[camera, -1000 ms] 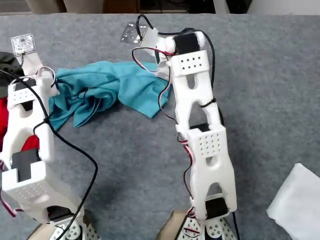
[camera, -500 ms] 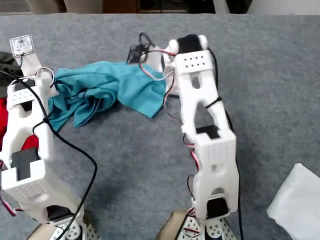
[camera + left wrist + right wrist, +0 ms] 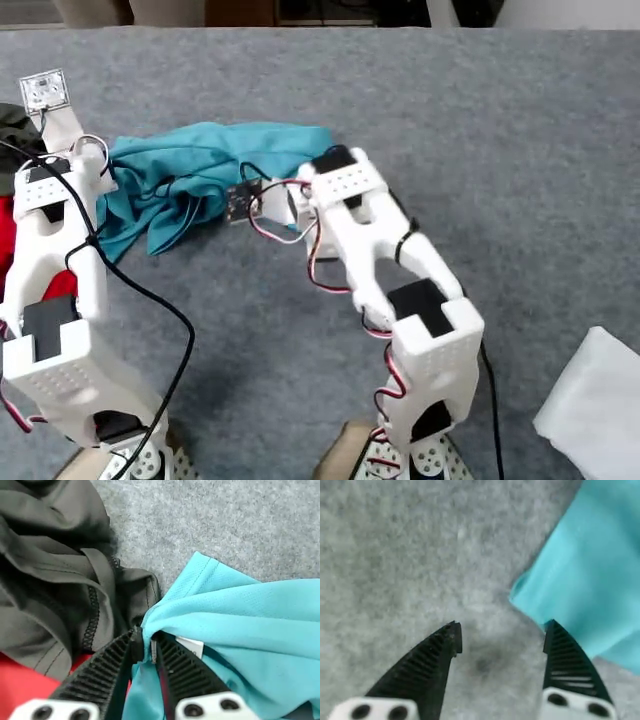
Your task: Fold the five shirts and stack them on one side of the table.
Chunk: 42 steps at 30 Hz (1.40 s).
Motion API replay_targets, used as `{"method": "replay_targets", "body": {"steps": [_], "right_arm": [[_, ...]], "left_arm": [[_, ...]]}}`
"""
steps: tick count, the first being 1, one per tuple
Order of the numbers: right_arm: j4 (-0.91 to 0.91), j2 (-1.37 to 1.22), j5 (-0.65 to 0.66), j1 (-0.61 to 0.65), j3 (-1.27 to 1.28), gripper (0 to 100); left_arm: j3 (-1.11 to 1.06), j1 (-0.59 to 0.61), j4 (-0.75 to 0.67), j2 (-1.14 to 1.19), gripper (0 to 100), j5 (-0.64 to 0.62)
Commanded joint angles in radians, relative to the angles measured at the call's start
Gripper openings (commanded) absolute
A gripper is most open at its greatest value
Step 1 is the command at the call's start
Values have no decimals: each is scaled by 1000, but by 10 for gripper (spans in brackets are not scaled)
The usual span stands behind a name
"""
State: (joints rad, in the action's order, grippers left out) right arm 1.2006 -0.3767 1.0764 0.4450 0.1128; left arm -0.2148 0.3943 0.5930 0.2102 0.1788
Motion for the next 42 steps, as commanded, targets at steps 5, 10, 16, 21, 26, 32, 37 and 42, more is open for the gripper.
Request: {"method": "replay_targets", "body": {"steps": [5,10,16,21,26,32,37,42], "right_arm": [[-60,84,8,16,1,267],[-84,107,8,30,8,267],[-132,48,8,42,8,267],[-166,2,-9,38,7,206],[-166,-2,-11,38,8,94],[-183,-8,-12,36,15,83],[-265,-7,-12,25,77,83],[-265,-7,-12,25,77,84]], "left_arm": [[6,12,-15,-5,19,-5],[5,12,-15,-5,19,-5],[2,11,-15,-5,19,-5],[2,11,-15,-5,19,-5],[2,11,-15,-5,19,-5],[2,11,-15,-4,19,-3],[2,11,-15,-4,19,-3],[2,11,-15,-4,19,-3]]}}
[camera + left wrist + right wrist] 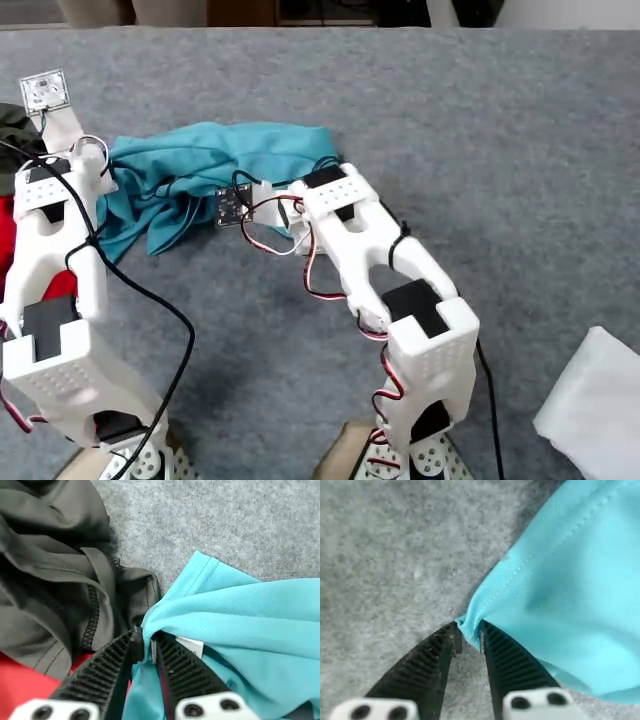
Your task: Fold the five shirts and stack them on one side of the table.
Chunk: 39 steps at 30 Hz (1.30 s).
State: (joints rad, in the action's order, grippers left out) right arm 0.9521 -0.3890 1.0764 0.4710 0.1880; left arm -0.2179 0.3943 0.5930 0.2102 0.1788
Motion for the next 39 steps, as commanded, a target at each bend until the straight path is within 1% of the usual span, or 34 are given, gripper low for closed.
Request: {"method": "replay_targets", "body": {"steps": [1,5,11,13,18,22,24,27,29,32,35,37,39], "right_arm": [[-17,5,-12,-1,2,90],[-17,5,-11,-1,2,177],[-15,5,-8,-1,2,179],[-15,5,-6,-1,2,157],[-15,5,-6,-1,2,42],[-20,5,-12,-5,1,29],[-25,5,-18,-13,-1,2],[-44,8,-103,-42,-22,4],[-20,18,-155,-65,-70,4],[87,74,-239,-88,-193,4],[184,162,-345,-85,-321,4],[244,240,-382,-96,-409,4],[301,328,-404,-127,-503,4]], "left_arm": [[5,11,-15,-4,19,-3],[3,11,-15,-4,19,-3],[3,11,-15,-4,19,-3],[3,11,-15,-4,19,-3],[3,11,-15,-4,19,-3],[3,11,-15,-4,19,-3],[3,11,-15,-4,19,-3],[3,9,-15,-4,19,-3],[3,8,-15,-4,19,-3],[12,6,-15,-4,19,-5],[29,5,-9,-15,19,-9],[49,5,-2,-15,19,-11],[91,2,44,-16,19,-15]]}}
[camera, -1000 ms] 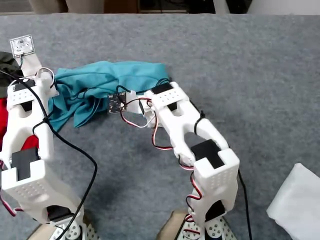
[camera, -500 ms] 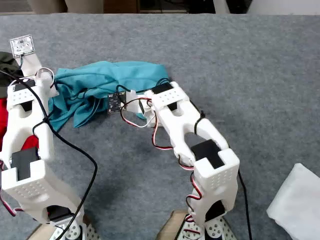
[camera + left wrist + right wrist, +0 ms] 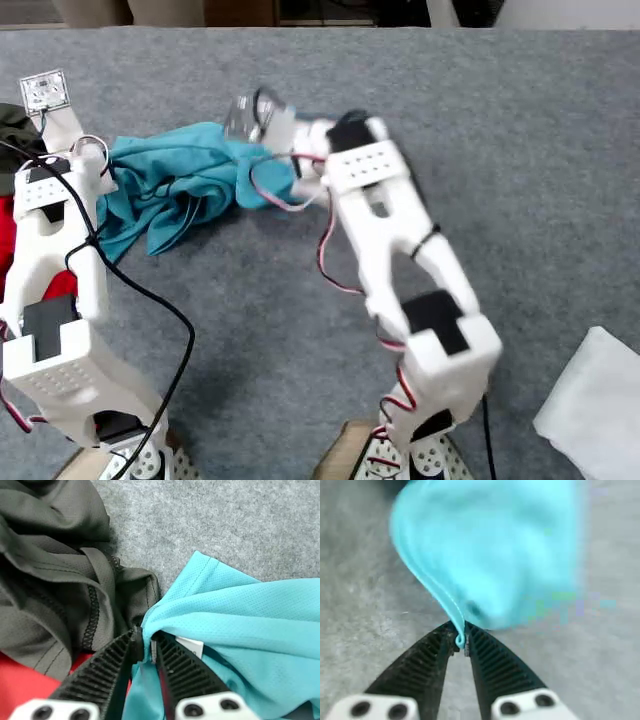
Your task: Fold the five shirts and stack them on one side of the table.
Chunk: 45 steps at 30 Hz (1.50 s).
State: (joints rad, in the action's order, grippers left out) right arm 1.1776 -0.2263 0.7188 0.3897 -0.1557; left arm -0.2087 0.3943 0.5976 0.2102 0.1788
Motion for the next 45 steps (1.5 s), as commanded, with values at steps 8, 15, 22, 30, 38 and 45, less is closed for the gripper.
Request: {"method": "replay_targets", "body": {"steps": [8,15,22,30,38,45], "right_arm": [[264,415,-83,-191,-476,4],[390,570,-78,-363,-719,4],[413,638,-83,-618,-885,4],[413,656,-83,-797,-1020,4],[404,650,-83,-803,-955,4],[362,650,-74,-714,-625,4]], "left_arm": [[443,-127,436,-120,19,-91],[764,-198,675,-272,19,-87],[1135,-206,848,-380,19,-87],[1346,-319,1079,-433,19,9],[1112,-288,1160,-390,19,58],[614,-356,1154,-387,19,206]]}}
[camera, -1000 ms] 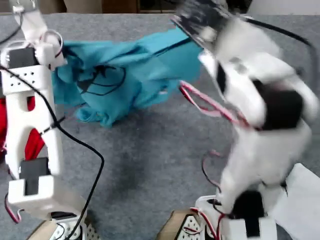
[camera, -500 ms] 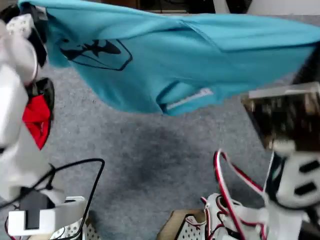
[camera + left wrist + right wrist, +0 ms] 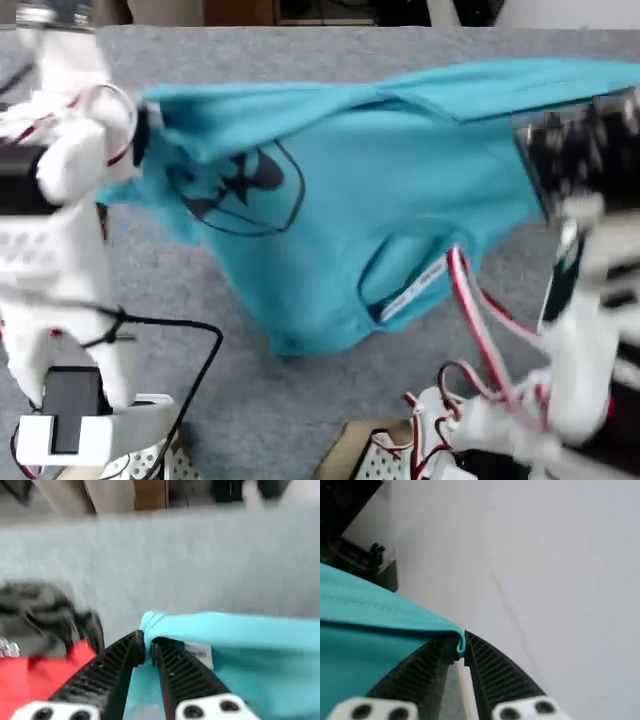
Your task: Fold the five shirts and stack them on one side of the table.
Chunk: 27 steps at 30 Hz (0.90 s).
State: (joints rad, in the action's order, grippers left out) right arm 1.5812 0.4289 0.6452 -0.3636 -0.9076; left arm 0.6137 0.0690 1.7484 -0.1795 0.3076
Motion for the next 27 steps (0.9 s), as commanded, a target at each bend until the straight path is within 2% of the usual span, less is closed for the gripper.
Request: {"method": "replay_targets", "body": {"steps": [1,3,8,14,18,21,24,27], "right_arm": [[-43,-5,0,59,189,4],[-66,-4,-8,113,309,4],[-218,-4,-9,223,661,4],[-692,-5,-77,294,1213,4],[-1036,-7,-170,344,1526,4],[-1243,-36,-282,357,1661,4],[-1356,-137,-307,348,1661,4],[-1355,-274,-311,314,1586,4]], "left_arm": [[-290,-49,2,2,19,103],[-439,-86,-38,2,20,141],[-712,-115,-295,2,21,126],[-907,-117,-517,4,22,124],[-961,-117,-568,4,22,127],[-956,-118,-565,4,22,127],[-944,-129,-559,4,37,126],[-937,-143,-551,2,129,121]]}}
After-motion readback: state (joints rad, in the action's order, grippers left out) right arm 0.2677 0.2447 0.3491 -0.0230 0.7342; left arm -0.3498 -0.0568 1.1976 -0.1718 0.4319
